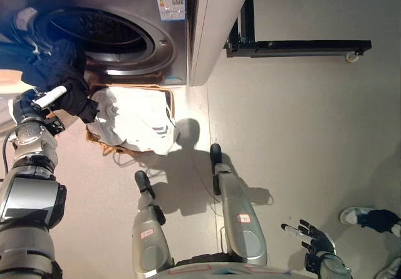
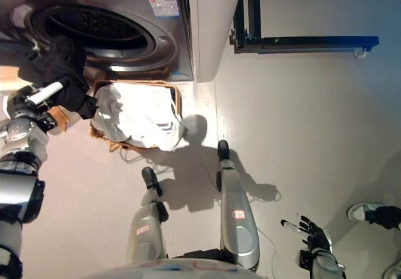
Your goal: Put the clothes in the basket into the washing machine.
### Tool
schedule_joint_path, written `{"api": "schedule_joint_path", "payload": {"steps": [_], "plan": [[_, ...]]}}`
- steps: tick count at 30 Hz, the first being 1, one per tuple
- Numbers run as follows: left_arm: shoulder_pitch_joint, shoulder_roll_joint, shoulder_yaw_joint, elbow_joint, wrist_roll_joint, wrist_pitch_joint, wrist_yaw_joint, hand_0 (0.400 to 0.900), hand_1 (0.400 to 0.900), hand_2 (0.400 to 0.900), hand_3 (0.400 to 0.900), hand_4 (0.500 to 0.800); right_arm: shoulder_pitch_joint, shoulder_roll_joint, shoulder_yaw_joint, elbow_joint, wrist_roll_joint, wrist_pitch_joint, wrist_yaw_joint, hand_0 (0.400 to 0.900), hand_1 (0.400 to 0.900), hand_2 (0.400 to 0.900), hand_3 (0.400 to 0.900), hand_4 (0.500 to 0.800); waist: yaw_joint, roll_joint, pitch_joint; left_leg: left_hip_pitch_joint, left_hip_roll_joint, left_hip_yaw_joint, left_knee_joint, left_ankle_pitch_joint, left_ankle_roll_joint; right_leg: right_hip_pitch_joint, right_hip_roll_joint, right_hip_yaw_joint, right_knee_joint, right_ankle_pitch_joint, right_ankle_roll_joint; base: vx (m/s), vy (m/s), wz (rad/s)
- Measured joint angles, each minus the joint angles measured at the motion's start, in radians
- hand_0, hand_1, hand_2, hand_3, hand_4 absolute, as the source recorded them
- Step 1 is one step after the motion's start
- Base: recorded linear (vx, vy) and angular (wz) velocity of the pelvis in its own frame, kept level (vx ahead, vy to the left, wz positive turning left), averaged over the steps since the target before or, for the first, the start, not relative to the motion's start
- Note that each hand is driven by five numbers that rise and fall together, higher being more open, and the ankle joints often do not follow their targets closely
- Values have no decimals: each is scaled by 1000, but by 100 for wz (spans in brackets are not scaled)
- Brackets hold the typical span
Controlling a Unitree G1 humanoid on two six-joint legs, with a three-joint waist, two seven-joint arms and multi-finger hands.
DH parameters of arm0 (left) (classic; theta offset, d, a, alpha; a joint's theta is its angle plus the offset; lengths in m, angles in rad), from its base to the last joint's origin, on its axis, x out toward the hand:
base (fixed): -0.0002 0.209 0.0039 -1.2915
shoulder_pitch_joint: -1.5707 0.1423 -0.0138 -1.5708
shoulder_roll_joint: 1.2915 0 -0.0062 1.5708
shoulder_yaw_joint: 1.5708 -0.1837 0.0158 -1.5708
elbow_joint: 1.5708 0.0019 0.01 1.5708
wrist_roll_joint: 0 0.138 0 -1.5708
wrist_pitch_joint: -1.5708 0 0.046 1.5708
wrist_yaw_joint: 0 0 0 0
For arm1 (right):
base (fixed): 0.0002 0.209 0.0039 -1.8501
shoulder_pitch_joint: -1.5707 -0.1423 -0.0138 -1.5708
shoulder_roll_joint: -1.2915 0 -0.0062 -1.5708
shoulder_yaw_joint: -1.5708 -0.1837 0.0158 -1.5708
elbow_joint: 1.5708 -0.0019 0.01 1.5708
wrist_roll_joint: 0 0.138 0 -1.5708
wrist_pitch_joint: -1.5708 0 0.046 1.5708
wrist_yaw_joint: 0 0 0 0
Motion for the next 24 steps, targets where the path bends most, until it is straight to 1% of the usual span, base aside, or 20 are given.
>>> {"api": "schedule_joint_path", "payload": {"steps": [4, 6, 8, 10, 11, 12, 14, 21, 22, 23, 24], "plan": [[46, -15, 11, 0, -1, 0, -10, 400, 400, 400, 400, 500, 3, -15, -2, 7, -1, 6, 5, 900, 900, 900, 900, 800, -4, 20, -51, 41, 1, 31, -26, 0, 0, 12, 12, 22, -7, 0, 0, 96, 13, -25], [51, -15, 22, -9, -22, 0, -17, 400, 400, 400, 400, 500, 5, -17, -2, 11, -3, 7, 12, 900, 900, 900, 900, 800, -4, 18, -71, 53, 2, 46, -34, 0, 0, 13, 17, 33, -10, 1, 0, 107, 11, -32], [65, -16, 37, -11, -44, 0, -17, 400, 400, 400, 400, 500, 6, -17, -2, 24, -20, 8, 22, 900, 900, 900, 900, 800, -5, 14, -101, 77, 4, 78, -57, 1, -1, 13, 30, 51, -25, 8, 2, 131, 25, -29], [72, -15, 44, -11, -65, 0, -18, 400, 400, 400, 400, 500, 15, -17, -2, 30, -20, 12, 24, 900, 900, 900, 900, 800, -15, 14, -124, 90, 6, 93, -72, -1, -2, 15, 39, 63, -37, 5, 8, 166, 37, -27], [77, -13, 61, -10, -72, 0, -21, 400, 400, 400, 400, 500, 18, -16, -2, 34, -20, 16, 25, 900, 900, 900, 900, 800, -17, 12, -138, 101, 9, 103, -87, 3, -5, 16, 49, 73, -48, 12, 9, 88, -11, -24], [79, -12, 66, -10, -83, -3, -22, 400, 400, 400, 400, 500, 27, -16, -2, 35, -21, 16, 25, 900, 900, 900, 900, 800, -23, 12, -150, 102, 16, 111, -87, 2, -10, 18, 56, 74, -57, 17, 3, 88, -14, -27], [78, -13, 66, -12, -101, -8, -24, 400, 400, 400, 400, 500, 43, -17, -3, 35, -21, 17, 25, 900, 900, 900, 900, 800, -33, 11, -159, 104, 23, 118, -87, 1, -12, 15, 67, 75, -62, 21, -2, 85, -10, -26], [70, -10, 66, -12, -140, -14, -22, 400, 400, 400, 400, 500, 50, -11, -2, 34, -38, 19, 26, 900, 900, 900, 900, 800, -76, -13, -175, 101, 53, 171, -87, -10, -30, -17, 111, 105, -71, 27, -11, 75, -29, -22], [66, -10, 66, -12, -144, -16, -20, 641, 641, 641, 641, 645, 51, -9, -2, 34, -38, 19, 26, 900, 900, 900, 900, 800, -77, -18, -178, 101, 57, 177, -87, -8, -33, -24, 118, 110, -70, 28, -12, 57, -56, -15], [58, -10, 65, -11, -150, -16, -15, 900, 900, 900, 900, 800, 53, -9, -2, 34, -38, 18, 26, 900, 900, 900, 900, 800, -84, -19, -179, 98, 63, 185, -86, -9, -35, -28, 125, 111, -70, 28, -12, 52, -51, -14], [50, -9, 65, -9, -156, -16, -12, 900, 900, 900, 900, 800, 54, -8, -2, 34, -38, 18, 26, 900, 900, 900, 900, 800, -85, -23, -181, 97, 68, 192, -87, -9, -35, -34, 131, 112, -70, 28, -13, 49, -52, -15]]}}
